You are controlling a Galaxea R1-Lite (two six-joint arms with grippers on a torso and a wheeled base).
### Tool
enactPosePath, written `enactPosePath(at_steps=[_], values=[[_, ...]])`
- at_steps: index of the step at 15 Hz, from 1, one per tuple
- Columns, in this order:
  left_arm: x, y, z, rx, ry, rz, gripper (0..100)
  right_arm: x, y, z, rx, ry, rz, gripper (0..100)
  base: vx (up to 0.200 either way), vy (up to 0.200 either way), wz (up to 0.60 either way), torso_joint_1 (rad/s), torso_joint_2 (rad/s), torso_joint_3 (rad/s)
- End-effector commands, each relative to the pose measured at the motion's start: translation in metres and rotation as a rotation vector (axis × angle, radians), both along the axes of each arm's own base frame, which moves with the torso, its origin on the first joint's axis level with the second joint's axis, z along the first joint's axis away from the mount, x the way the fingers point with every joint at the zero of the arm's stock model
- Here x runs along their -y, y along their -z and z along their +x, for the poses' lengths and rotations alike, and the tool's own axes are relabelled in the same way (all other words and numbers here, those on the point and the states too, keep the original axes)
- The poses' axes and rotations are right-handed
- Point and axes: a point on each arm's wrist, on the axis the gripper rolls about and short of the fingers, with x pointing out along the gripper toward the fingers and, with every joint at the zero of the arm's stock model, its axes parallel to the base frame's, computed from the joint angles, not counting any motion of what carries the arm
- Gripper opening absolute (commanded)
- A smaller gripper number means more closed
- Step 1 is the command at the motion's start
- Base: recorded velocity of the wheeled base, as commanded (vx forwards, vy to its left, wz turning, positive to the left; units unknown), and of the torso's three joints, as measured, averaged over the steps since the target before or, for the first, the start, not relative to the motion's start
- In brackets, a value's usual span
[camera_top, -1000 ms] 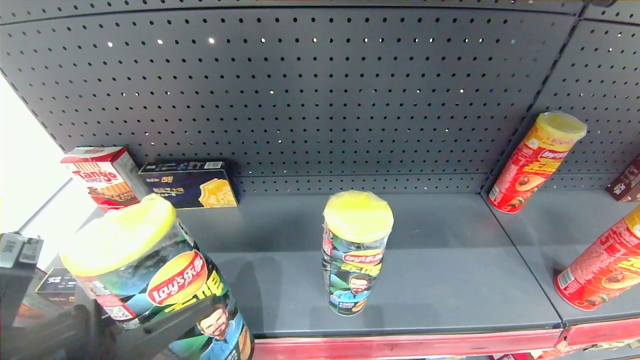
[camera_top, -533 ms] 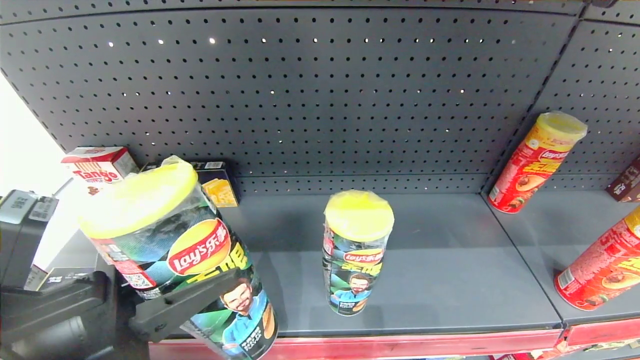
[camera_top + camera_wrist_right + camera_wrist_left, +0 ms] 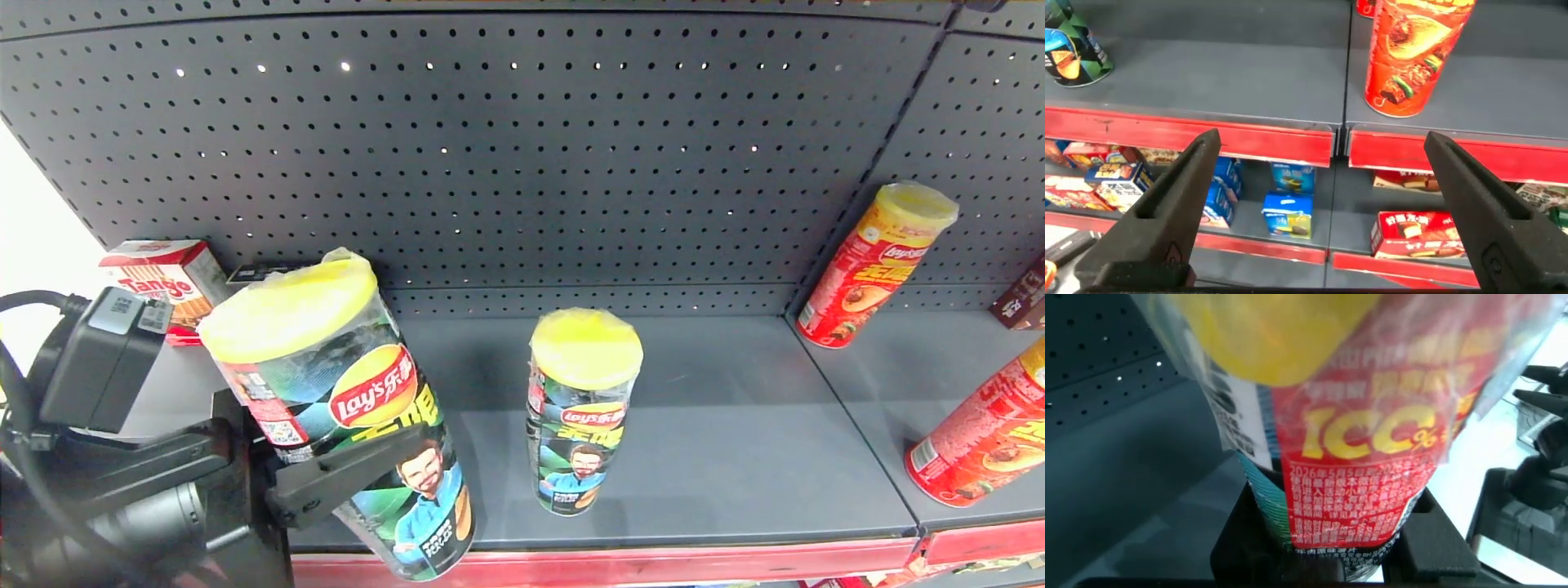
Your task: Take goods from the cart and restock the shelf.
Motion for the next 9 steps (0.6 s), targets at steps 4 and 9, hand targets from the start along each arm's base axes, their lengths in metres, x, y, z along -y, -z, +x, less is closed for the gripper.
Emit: enactPosePath(at_steps=[4, 9], values=[[0.001, -0.012, 0.038, 0.010, -0.086, -0.005, 0, 0.000, 0.000, 0.000, 0.003, -0.005, 0.000, 100, 0.000, 0.000, 0.00, 0.000, 0.00, 0.000], [0.009, -0.032, 0.087, -0.020, -0.135, 0.022, 0, 0.000, 0.000, 0.000, 0.003, 0.001, -0.002, 100, 0.000, 0.000, 0.00, 0.000, 0.00, 0.000]])
